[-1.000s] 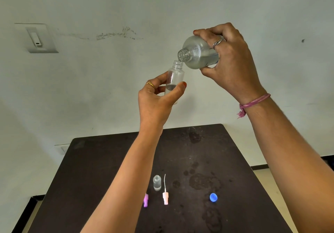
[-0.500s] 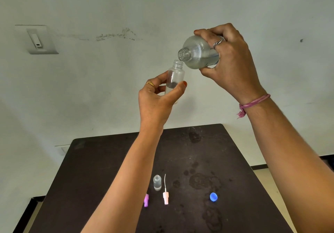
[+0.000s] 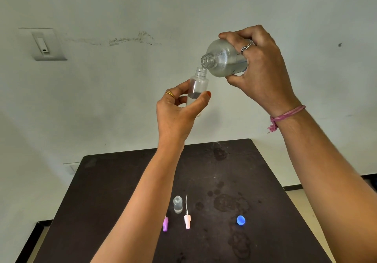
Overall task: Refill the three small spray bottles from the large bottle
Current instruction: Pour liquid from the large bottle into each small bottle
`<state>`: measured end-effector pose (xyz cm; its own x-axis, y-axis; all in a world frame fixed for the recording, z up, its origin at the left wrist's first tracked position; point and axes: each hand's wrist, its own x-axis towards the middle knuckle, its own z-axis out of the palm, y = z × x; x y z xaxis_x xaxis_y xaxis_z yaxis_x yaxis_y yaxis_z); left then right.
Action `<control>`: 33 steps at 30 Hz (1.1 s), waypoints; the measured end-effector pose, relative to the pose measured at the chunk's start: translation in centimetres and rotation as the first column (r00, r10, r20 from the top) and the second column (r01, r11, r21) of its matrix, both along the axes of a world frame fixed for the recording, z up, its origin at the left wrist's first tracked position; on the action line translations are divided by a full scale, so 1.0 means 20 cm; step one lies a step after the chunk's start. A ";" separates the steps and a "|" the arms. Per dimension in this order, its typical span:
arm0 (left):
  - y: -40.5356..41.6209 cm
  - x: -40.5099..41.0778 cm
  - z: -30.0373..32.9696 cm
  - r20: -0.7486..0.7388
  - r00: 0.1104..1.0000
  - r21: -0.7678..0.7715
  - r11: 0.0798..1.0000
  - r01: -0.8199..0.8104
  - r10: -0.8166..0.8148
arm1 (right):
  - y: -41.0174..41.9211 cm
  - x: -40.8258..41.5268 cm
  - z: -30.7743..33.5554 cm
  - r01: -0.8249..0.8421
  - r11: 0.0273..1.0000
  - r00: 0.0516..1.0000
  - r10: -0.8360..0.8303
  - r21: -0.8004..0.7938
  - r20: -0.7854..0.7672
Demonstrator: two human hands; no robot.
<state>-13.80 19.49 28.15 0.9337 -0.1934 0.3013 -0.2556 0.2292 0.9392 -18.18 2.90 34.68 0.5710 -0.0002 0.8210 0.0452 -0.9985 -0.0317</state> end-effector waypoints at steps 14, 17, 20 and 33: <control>0.01 -0.02 0.00 0.012 1.000 -0.016 1.000 0.010 -0.010 | 0.02 -0.03 0.01 -0.002 1.000 1.000 0.002 -0.002 -0.005; 0.01 -0.02 -0.01 0.012 1.000 -0.009 1.000 0.003 -0.003 | 0.02 -0.03 0.01 -0.001 1.000 1.000 0.001 -0.008 -0.007; 0.01 -0.02 -0.01 0.006 1.000 -0.004 1.000 -0.001 0.001 | 0.02 -0.03 0.01 -0.005 1.000 1.000 0.005 -0.009 -0.007; 0.01 -0.03 0.00 0.010 1.000 0.011 1.000 -0.006 0.006 | 0.02 -0.04 0.02 -0.002 1.000 1.000 0.002 -0.004 -0.002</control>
